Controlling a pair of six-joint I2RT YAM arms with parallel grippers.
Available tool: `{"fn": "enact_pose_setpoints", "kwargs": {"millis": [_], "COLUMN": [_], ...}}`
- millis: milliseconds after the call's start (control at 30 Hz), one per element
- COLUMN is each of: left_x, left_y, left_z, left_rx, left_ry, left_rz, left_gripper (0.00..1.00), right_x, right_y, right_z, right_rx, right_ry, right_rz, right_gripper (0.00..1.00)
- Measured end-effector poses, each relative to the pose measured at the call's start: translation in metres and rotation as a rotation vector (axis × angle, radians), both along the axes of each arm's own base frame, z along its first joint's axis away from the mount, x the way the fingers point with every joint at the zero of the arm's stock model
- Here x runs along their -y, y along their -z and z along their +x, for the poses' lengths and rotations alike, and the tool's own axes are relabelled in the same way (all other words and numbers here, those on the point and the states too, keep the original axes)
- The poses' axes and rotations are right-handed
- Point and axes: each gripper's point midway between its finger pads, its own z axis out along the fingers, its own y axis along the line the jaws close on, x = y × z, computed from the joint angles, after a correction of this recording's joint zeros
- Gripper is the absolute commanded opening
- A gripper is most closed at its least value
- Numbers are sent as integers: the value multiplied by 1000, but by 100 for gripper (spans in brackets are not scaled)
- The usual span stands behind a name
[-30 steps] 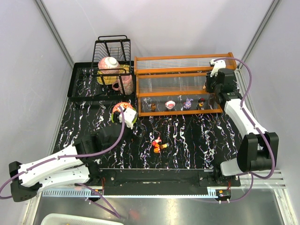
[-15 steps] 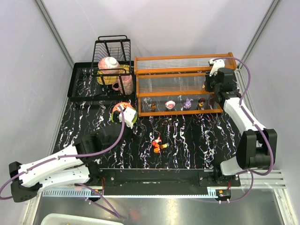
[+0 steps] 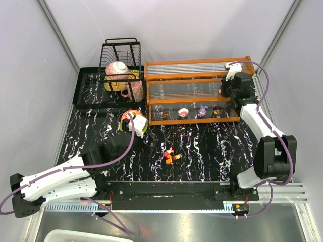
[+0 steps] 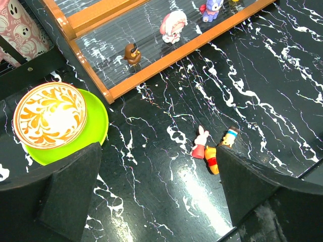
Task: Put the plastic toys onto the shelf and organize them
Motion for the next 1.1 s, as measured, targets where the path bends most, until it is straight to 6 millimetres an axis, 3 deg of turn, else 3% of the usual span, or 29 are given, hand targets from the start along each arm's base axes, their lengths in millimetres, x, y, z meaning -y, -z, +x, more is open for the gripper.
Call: {"fn": "enact_pose_setpoints", "kwargs": {"millis": [433, 1000, 1033, 1100], "left_x": [0, 1, 0, 0], "left_y": [1, 0, 0, -1], "left_z": [0, 1, 1, 1], "left_rx": [-3, -1, -1, -1], "left_ry": [2, 1, 0, 0], "left_rz": [0, -4, -4, -5], "left_gripper": [99, 99, 99, 99], "right_x": [1, 1, 1, 1], "right_y": [-1, 1, 1, 1], "right_z": [4, 4, 4, 4], "right_rx": [13, 22, 22, 22], "right_ry": [-1, -2, -2, -1], "right_rz": [3, 5, 6, 6], "right_gripper": [0, 8, 18, 23]}}
